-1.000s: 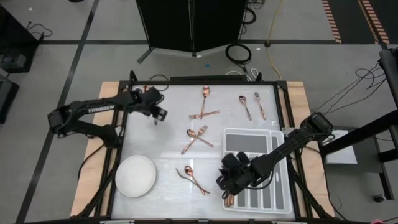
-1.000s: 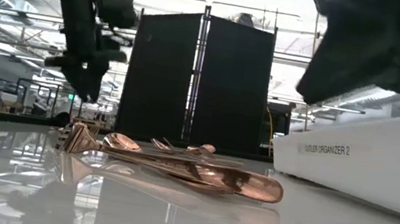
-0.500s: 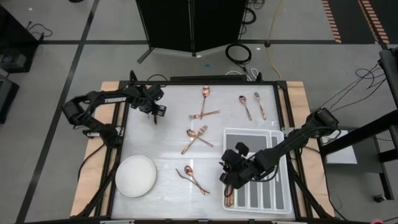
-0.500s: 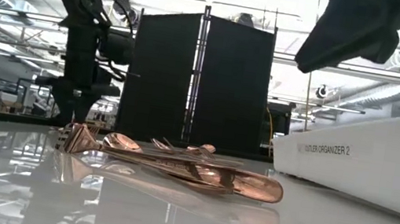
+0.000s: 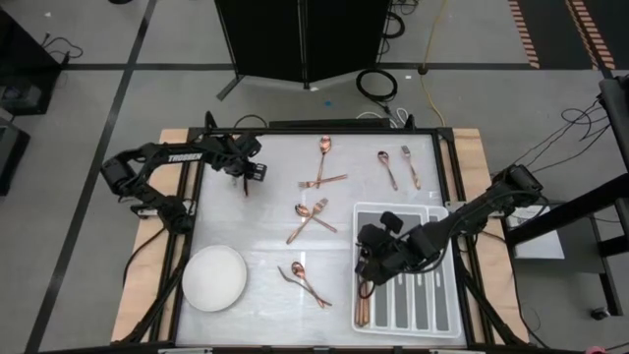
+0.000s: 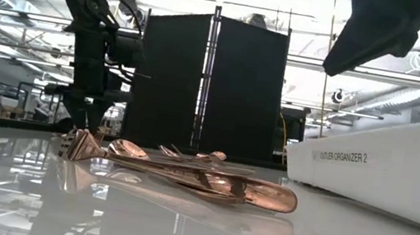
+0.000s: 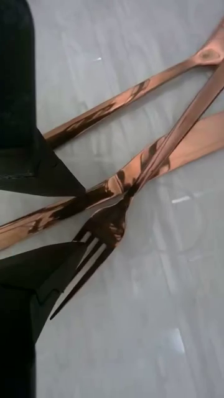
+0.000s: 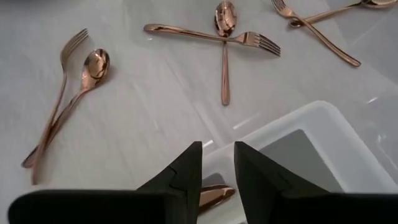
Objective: Sort silverware
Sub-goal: Put the brown knife in the white silverware organizer
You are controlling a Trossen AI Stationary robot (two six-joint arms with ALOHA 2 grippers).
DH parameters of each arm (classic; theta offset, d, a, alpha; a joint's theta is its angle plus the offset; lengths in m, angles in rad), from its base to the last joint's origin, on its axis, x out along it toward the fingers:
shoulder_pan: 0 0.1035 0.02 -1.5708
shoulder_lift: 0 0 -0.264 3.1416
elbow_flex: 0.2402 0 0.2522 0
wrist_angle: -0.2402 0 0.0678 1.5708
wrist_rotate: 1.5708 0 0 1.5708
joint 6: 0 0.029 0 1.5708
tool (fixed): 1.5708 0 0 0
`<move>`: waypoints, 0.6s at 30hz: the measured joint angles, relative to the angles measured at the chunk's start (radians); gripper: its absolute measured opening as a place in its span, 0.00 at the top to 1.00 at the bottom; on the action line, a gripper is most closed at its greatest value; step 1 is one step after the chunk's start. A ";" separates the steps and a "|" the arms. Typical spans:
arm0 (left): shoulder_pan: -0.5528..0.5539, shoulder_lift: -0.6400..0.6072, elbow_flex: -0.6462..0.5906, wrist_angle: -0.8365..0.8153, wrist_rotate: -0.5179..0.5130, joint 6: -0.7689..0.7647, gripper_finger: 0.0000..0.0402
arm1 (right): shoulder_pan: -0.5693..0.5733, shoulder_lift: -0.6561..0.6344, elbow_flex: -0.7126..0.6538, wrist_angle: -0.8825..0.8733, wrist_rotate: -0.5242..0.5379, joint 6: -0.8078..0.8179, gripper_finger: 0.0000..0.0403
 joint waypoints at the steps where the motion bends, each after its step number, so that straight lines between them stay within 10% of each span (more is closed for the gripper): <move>1: 0.000 0.000 0.000 0.000 -0.003 -0.006 0.68 | -0.003 0.000 0.000 0.000 0.000 -0.004 0.79; 18: 0.006 0.007 0.000 -0.004 -0.026 -0.003 0.68 | -0.013 0.000 0.000 -0.003 0.000 -0.003 0.79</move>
